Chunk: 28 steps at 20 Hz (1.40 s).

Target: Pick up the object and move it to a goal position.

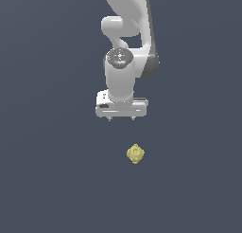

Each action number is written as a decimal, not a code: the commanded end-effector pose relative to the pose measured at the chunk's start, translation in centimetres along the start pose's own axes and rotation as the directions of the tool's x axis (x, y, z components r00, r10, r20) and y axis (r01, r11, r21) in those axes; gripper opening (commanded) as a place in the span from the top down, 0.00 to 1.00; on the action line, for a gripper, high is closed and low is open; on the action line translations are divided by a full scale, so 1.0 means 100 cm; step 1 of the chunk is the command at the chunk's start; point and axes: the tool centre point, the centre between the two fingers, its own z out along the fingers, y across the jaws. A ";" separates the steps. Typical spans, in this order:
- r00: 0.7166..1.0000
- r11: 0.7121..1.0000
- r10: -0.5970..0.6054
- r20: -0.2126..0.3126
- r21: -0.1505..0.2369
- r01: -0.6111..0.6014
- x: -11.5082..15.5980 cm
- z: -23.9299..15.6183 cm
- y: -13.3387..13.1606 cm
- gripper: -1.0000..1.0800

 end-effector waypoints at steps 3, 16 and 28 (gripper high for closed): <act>1.000 1.000 -0.003 0.001 -0.002 0.003 0.000 0.001 0.000 0.04; 0.999 0.999 -0.048 0.014 -0.023 0.048 0.000 0.007 0.001 0.04; 0.967 0.966 -0.256 0.009 -0.030 0.257 0.039 0.023 -0.018 0.04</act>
